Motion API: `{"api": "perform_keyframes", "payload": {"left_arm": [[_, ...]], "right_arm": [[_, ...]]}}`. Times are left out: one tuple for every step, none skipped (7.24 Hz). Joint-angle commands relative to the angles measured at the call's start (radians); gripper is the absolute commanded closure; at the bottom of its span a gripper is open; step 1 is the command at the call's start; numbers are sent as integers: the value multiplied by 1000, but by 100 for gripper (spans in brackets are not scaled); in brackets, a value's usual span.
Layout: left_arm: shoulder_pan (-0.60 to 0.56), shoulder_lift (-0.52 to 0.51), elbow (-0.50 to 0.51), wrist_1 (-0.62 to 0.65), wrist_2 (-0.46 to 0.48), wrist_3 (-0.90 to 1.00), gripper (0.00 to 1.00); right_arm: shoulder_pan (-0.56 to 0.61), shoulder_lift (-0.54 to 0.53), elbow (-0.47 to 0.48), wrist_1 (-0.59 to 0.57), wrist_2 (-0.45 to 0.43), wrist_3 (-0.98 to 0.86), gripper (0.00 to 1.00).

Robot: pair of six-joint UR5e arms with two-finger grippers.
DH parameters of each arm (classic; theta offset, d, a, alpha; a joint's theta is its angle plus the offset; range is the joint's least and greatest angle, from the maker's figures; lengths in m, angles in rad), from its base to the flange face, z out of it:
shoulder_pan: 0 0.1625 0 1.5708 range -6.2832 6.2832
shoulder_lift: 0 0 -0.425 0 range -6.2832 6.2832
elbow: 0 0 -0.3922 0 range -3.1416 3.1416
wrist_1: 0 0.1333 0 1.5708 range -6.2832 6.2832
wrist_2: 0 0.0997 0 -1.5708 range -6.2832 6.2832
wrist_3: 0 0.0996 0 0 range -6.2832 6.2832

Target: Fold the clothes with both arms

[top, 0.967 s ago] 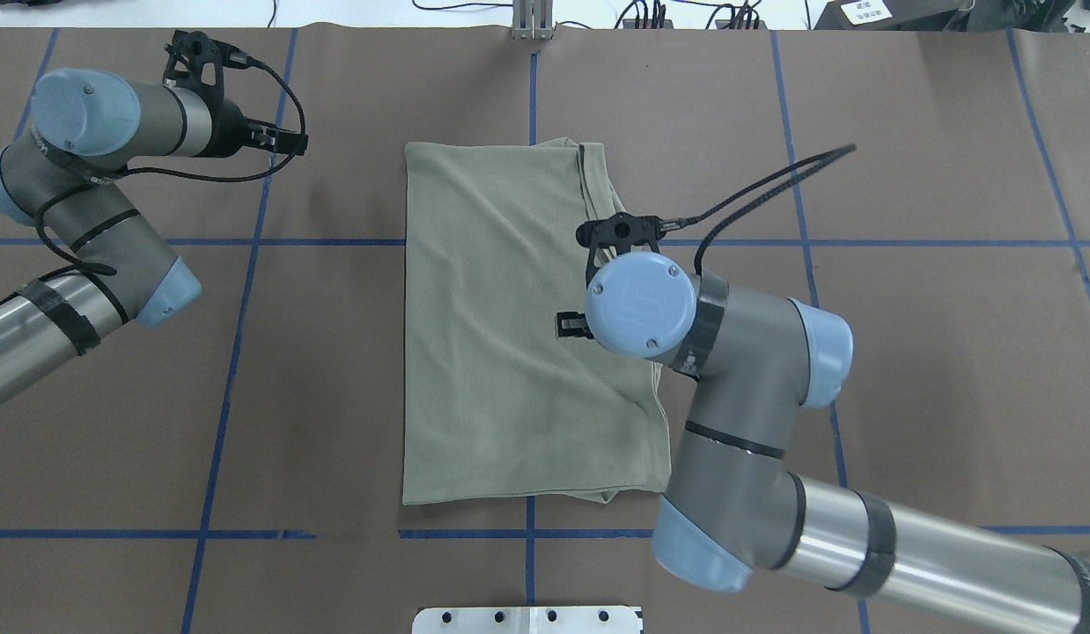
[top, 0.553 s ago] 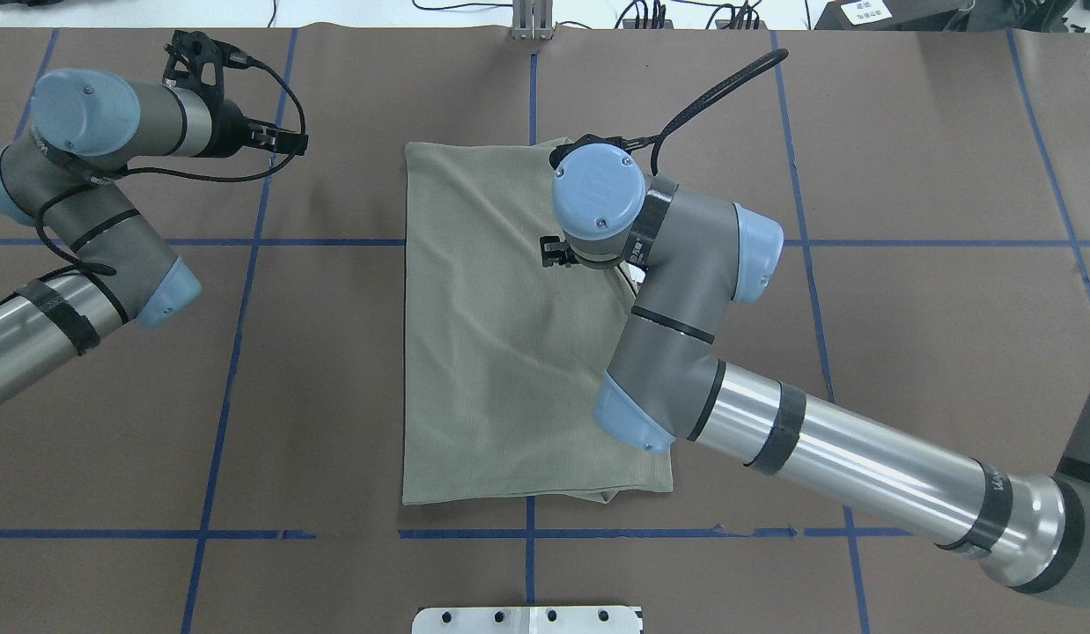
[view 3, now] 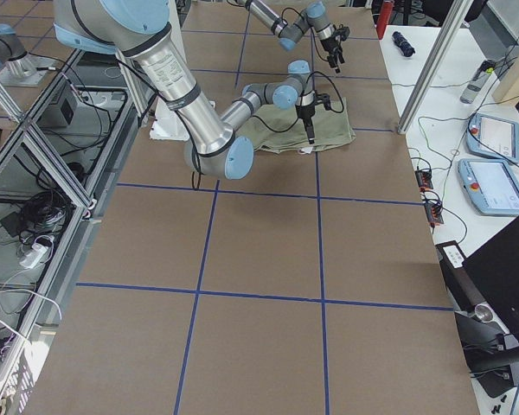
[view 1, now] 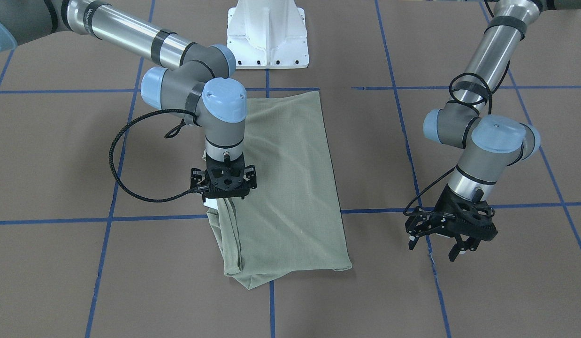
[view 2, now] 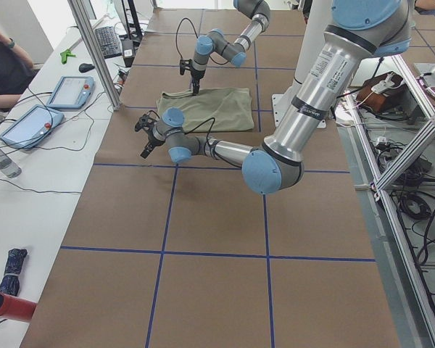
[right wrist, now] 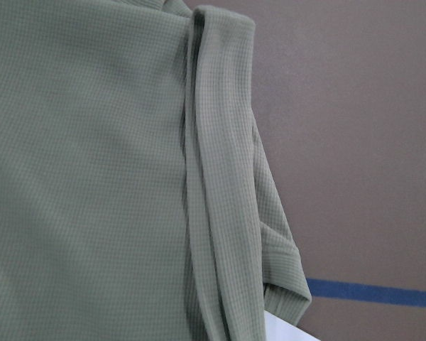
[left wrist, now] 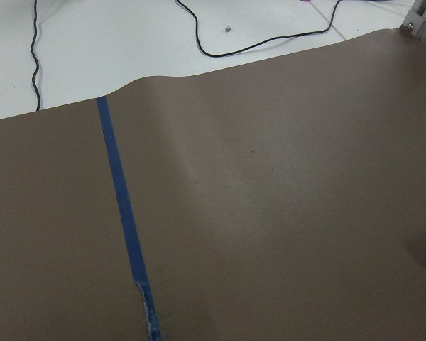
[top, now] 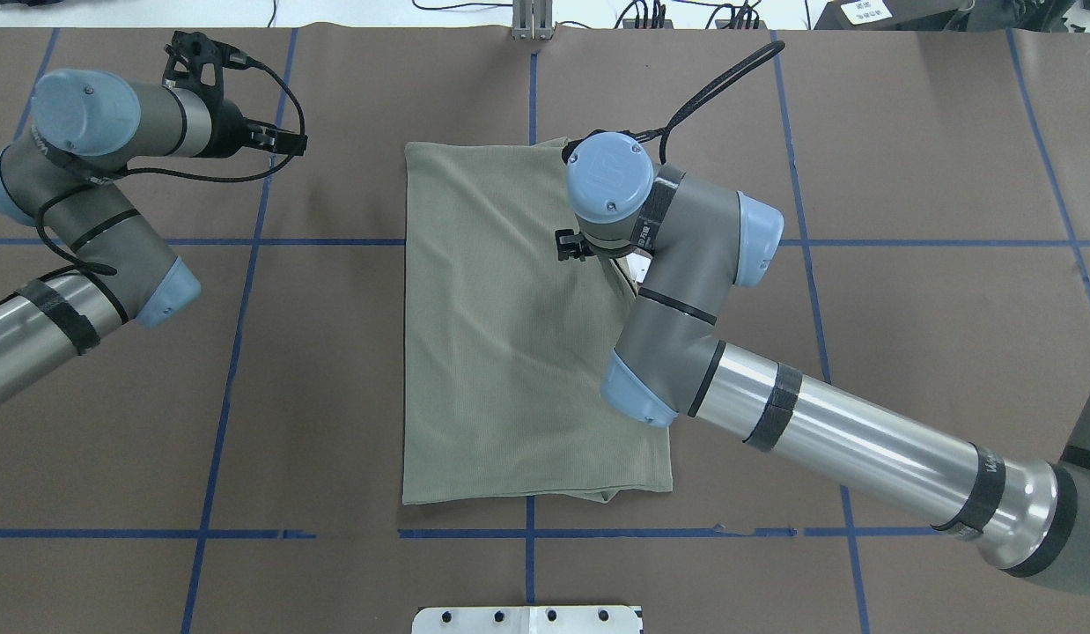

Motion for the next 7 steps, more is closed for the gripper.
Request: {"api": "perform_keyframes", "payload": {"left_arm": [[0,12,-1,-2,-2,2,0],[0,12,-1,-2,-2,2,0],[0,12,-2,0,-2,2,0],[0,12,-2,0,0,2,0],[0,12,-2,0,0,0,0],[0,12,-2,-2,-2,0,0],[2,12,-2,-2,0,0,0]], "right_arm": [[0,-5,-17,-3,1,-4,0],[0,-10,-24,-4,1,-8,0],[0,-16,-27,-6,1,-15,0],[1,-19,-27,-9,-1,-21,0],[13,-21,-27,-12,1,-36,0],[32,-22,-27,-38,4,-60,0],[50,-37,-26,-65,4,-89,0]]}}
